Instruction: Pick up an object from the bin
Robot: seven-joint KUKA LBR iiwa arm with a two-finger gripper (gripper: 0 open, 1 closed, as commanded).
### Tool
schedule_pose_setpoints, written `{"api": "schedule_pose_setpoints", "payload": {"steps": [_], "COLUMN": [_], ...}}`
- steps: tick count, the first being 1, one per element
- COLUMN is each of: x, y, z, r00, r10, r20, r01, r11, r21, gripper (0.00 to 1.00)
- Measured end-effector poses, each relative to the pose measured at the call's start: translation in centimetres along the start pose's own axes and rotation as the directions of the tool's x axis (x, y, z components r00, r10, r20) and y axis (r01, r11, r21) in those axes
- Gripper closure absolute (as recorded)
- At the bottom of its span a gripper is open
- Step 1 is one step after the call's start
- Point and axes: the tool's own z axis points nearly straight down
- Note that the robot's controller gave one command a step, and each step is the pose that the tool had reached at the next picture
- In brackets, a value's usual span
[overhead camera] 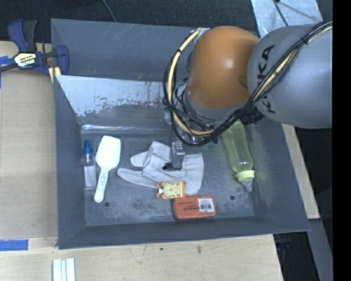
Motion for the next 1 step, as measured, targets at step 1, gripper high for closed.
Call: {"api": "schedule_pose_setpoints", "payload": {"steps": [1], "x": [-0.1], "y": [-0.03], "z": [-0.47], "r00": [1.0], "r10": [0.001], "r20": [0.007], "r01": [-0.001], "r11": [1.0], "r21": [-0.001], "gripper": [0.0]}}
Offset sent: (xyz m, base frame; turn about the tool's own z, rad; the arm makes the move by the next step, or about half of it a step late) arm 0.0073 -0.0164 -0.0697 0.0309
